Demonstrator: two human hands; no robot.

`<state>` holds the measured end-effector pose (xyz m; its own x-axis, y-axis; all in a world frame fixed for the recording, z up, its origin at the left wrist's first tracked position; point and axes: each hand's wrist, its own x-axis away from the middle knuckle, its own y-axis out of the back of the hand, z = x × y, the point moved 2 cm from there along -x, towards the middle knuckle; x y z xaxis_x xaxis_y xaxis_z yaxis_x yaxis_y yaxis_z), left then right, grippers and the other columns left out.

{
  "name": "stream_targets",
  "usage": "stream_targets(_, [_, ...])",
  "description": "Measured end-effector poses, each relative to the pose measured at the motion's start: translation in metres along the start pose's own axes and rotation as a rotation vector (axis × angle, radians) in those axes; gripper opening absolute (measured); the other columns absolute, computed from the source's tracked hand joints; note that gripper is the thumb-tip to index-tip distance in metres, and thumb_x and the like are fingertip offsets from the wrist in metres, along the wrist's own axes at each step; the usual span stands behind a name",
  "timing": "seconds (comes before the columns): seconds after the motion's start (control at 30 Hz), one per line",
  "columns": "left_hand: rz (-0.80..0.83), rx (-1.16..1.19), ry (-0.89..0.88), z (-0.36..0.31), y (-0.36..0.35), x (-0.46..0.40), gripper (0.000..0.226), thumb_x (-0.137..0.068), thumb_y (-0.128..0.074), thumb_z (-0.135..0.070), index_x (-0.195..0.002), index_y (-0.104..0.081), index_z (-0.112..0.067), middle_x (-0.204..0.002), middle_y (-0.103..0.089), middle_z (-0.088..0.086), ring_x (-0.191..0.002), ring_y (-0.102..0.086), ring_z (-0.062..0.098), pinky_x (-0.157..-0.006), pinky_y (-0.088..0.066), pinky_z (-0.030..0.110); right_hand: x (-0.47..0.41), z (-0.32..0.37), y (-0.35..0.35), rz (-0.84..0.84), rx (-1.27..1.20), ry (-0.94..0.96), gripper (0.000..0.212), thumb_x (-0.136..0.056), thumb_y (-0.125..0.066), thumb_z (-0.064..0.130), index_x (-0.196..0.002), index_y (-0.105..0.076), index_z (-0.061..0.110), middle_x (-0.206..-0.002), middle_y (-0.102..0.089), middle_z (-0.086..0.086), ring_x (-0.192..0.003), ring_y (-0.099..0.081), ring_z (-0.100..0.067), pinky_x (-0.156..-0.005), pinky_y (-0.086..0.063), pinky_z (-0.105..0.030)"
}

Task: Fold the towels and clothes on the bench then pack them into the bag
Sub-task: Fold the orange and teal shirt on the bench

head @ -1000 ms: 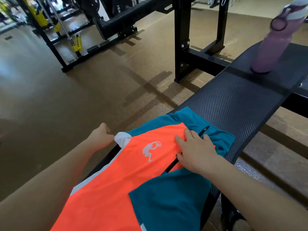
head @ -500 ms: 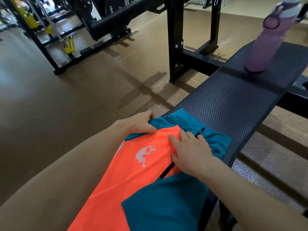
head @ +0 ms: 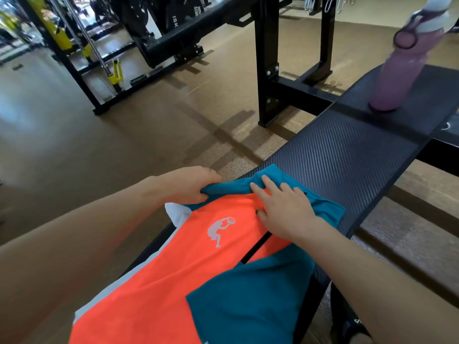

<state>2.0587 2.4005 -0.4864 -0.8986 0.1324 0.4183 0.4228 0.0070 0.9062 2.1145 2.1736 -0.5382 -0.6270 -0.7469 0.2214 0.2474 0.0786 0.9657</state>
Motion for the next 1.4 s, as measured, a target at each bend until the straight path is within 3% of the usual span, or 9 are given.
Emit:
stream_targets(0.23, [0.113, -0.223, 0.145, 0.01, -0.002, 0.034, 0.016, -0.09, -0.058, -0.04, -0.088, -0.044, -0.031, -0.073, -0.049, -0.012, -0.075, -0.052, 0.016, -0.066, -0.038, 0.031, -0.017, -0.005, -0.005, 0.076, 0.03, -0.102, 0.064, -0.103, -0.021, 0.053, -0.161, -0.007, 0.031, -0.169, 0.001, -0.007, -0.147, -0.021, -0.034, -0.116, -0.023, -0.048])
stream_targets(0.43, [0.01, -0.299, 0.159, 0.036, 0.003, 0.058, 0.016, -0.088, -0.058, -0.045, -0.084, -0.059, -0.029, -0.083, -0.05, -0.014, -0.089, -0.052, 0.013, -0.079, -0.044, 0.031, -0.026, -0.004, -0.006, 0.048, 0.063, -0.196, 0.068, -0.102, -0.022, 0.056, -0.161, -0.007, 0.025, -0.168, -0.002, -0.011, -0.144, -0.026, -0.037, -0.113, -0.029, -0.047])
stream_targets(0.6, [-0.056, 0.022, 0.311, 0.043, 0.004, 0.075, 0.017, -0.085, -0.063, -0.026, -0.073, -0.052, -0.024, -0.069, -0.057, -0.006, -0.065, -0.056, 0.014, -0.06, -0.048, 0.036, -0.03, -0.006, -0.003, 0.023, 0.092, -0.224, 0.071, -0.101, -0.025, 0.057, -0.161, -0.01, 0.021, -0.166, -0.006, -0.015, -0.144, -0.027, -0.036, -0.113, -0.027, -0.045])
stream_targets(0.7, [-0.25, 0.141, 0.376, 0.047, 0.007, 0.085, 0.025, -0.086, -0.068, -0.019, -0.076, -0.046, -0.028, -0.066, -0.057, -0.006, -0.06, -0.057, 0.01, -0.055, -0.044, 0.029, -0.032, -0.013, -0.001, -0.003, 0.142, -0.232, 0.071, -0.1, -0.025, 0.058, -0.16, -0.014, 0.02, -0.165, -0.009, -0.017, -0.143, -0.025, -0.035, -0.112, -0.026, -0.044])
stream_targets(0.83, [-0.428, 0.259, 0.463, 0.052, 0.005, 0.093, 0.033, -0.085, -0.069, -0.012, -0.079, -0.041, -0.028, -0.068, -0.06, -0.001, -0.06, -0.06, 0.017, -0.056, -0.05, 0.042, -0.032, -0.017, -0.002, -0.012, 0.162, -0.238, 0.072, -0.1, -0.025, 0.058, -0.16, -0.014, 0.019, -0.165, -0.009, -0.018, -0.145, -0.021, -0.035, -0.114, -0.022, -0.046])
stream_targets(0.93, [-0.39, 0.19, 0.389, 0.037, -0.003, 0.095, 0.036, -0.08, -0.065, -0.005, -0.074, -0.037, -0.026, -0.067, -0.052, -0.004, -0.062, -0.051, 0.018, -0.058, -0.044, 0.044, -0.029, -0.015, -0.001, -0.019, 0.154, -0.223, 0.074, -0.099, -0.028, 0.057, -0.16, -0.014, 0.017, -0.165, -0.008, -0.018, -0.147, -0.018, -0.036, -0.116, -0.019, -0.048])
stream_targets(1.07, [-0.374, 0.18, 0.239, 0.015, -0.013, 0.103, 0.031, -0.079, -0.069, -0.012, -0.074, -0.04, -0.023, -0.093, -0.047, -0.012, -0.079, -0.052, 0.012, -0.068, -0.045, 0.035, -0.022, -0.013, 0.006, -0.085, 0.15, -0.184, 0.069, -0.097, -0.04, 0.051, -0.154, -0.027, 0.015, -0.16, -0.02, -0.02, -0.142, -0.026, -0.037, -0.112, -0.024, -0.046])
stream_targets(1.23, [-0.305, 0.205, 0.044, -0.048, -0.031, 0.121, 0.02, -0.076, -0.049, -0.023, -0.08, -0.032, -0.031, -0.076, -0.038, -0.016, -0.068, -0.036, 0.005, -0.062, -0.032, 0.024, -0.013, -0.014, 0.013, -0.142, 0.133, -0.109, 0.053, -0.093, -0.048, 0.042, -0.137, -0.045, 0.013, -0.145, -0.038, -0.013, -0.128, -0.037, -0.032, -0.102, -0.031, -0.043])
stream_targets(1.4, [-0.055, 0.001, 0.089, -0.072, -0.079, 0.126, 0.023, -0.083, -0.051, -0.024, -0.101, -0.036, -0.025, -0.088, -0.051, -0.009, -0.082, -0.053, 0.018, -0.068, -0.04, 0.034, -0.007, -0.026, 0.004, 0.021, 0.098, -0.177, 0.063, -0.095, -0.04, 0.05, -0.145, -0.037, 0.012, -0.15, -0.035, -0.01, -0.135, -0.032, -0.033, -0.109, -0.027, -0.046])
